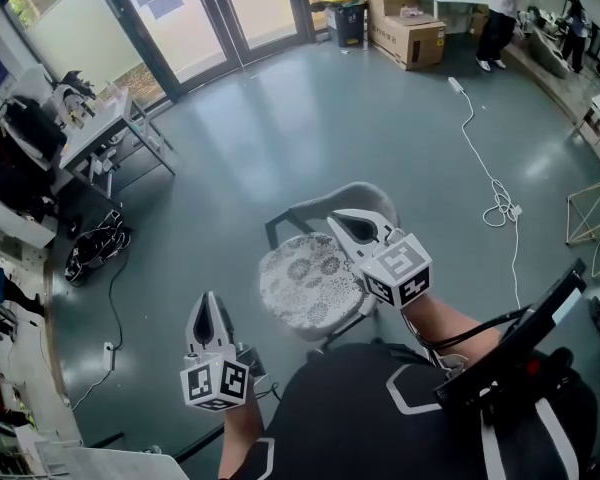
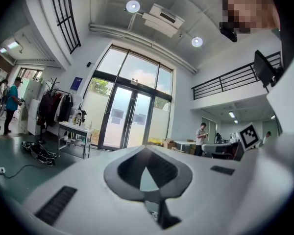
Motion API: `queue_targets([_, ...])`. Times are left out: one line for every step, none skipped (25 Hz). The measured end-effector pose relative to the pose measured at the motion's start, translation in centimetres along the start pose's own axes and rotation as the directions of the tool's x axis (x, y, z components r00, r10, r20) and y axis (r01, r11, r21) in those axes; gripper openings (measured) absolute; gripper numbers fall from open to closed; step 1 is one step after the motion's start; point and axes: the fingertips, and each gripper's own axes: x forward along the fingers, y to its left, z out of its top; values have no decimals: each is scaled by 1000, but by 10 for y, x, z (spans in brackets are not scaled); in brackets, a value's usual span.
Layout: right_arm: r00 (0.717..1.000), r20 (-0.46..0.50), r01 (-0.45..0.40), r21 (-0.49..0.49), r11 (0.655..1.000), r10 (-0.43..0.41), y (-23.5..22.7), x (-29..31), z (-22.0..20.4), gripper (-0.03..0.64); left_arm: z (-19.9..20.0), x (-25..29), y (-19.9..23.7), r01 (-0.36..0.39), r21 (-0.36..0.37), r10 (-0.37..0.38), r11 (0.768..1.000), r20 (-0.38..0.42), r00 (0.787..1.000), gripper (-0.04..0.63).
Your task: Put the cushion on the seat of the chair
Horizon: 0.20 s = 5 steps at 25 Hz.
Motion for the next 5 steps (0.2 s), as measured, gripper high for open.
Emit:
queue_targets([1000,-1,1,1,1000,-1,-1,-1,3,9,3,0,-2,-1,-1,1,1000,-1,1000,9])
queue_targets([1000,-2,1,2,1000,-1,-2,-2,5,9,5,0,-3,-2,1,2,1000,-2,1000,8])
queue_targets([1000,-3,2,2,1000,-2,-3,-3,6,9,5,-1,-4,-4,2,4,1000,-3,1000,8])
queue_targets([1000,-4,2,3,1000,-2,-3,-5,6,9,6,-1,-4,-5,3,5,1000,-3,1000,9])
queue_targets([1000,-4,2,3,1000,-2,-3,-6,6,9,6,-2,-5,-6,3,6,1000,-4,1000,9])
